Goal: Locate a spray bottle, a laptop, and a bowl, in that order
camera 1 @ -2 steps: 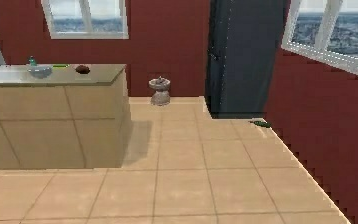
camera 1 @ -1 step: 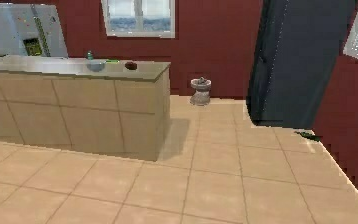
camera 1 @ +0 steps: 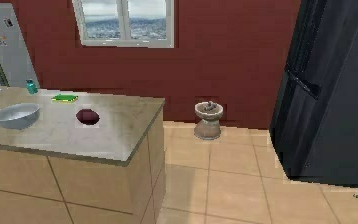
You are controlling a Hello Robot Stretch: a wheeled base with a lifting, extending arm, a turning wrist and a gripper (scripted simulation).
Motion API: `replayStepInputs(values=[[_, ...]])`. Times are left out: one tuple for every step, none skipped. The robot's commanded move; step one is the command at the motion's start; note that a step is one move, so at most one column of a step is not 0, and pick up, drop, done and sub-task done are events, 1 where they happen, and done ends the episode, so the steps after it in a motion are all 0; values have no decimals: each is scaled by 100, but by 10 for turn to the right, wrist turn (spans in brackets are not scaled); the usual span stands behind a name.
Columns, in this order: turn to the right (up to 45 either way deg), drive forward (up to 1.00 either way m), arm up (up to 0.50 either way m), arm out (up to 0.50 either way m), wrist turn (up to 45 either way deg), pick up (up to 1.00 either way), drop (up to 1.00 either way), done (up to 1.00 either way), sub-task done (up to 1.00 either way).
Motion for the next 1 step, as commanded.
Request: replayStepInputs(values=[[-30, 0, 0, 0, 0, 0, 0, 0, 0]])
